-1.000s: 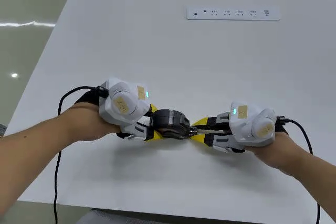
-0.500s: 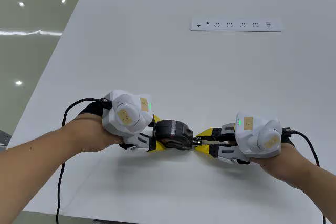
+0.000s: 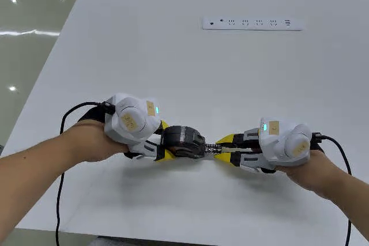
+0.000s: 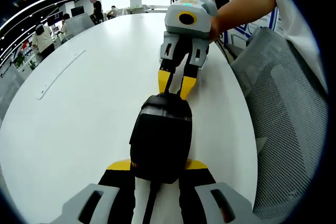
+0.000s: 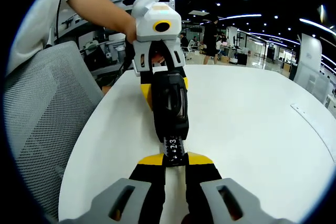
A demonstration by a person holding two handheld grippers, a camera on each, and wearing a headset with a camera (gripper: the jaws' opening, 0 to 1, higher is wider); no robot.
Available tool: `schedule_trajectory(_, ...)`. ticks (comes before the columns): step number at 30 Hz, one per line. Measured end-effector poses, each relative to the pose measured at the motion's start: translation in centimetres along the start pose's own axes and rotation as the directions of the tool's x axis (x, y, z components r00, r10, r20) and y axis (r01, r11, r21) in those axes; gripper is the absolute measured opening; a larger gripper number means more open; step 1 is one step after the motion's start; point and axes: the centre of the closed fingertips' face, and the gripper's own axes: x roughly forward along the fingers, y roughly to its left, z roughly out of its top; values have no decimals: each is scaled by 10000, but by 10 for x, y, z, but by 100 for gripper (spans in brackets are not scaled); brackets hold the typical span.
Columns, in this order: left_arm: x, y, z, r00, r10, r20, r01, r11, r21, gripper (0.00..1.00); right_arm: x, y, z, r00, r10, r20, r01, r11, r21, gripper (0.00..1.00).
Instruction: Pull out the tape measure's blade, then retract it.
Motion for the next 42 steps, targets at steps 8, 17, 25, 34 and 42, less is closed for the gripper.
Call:
schedule_trajectory(8, 0, -1, 0, 10000, -10, 43, 10, 10000, -76, 28, -8, -1, -4, 9999, -31, -128, 31, 10000, -12, 9)
schedule_trajectory(17, 1, -1, 0, 10000, 18, 73, -17, 9999, -148, 28, -13, -1, -8, 9999, -20, -157, 22, 9999, 137, 9)
schedule_trajectory(25, 1, -1, 1, 10000, 36, 42, -35, 9998, -212, 28, -23, -2, -11, 9998, -53, -205, 57, 9998, 209, 9)
schedule_trajectory(34, 1, -2, 1, 10000, 32, 29, -31, 9998, -214, 28, -31, -3, -14, 9994, -113, -339, 119, 9998, 170, 9)
schedule_trajectory(42, 0, -2, 0, 10000, 42, 9, -42, 9997, -260, 28, -39, -4, -19, 9989, -253, -401, 262, 9994, 214, 9)
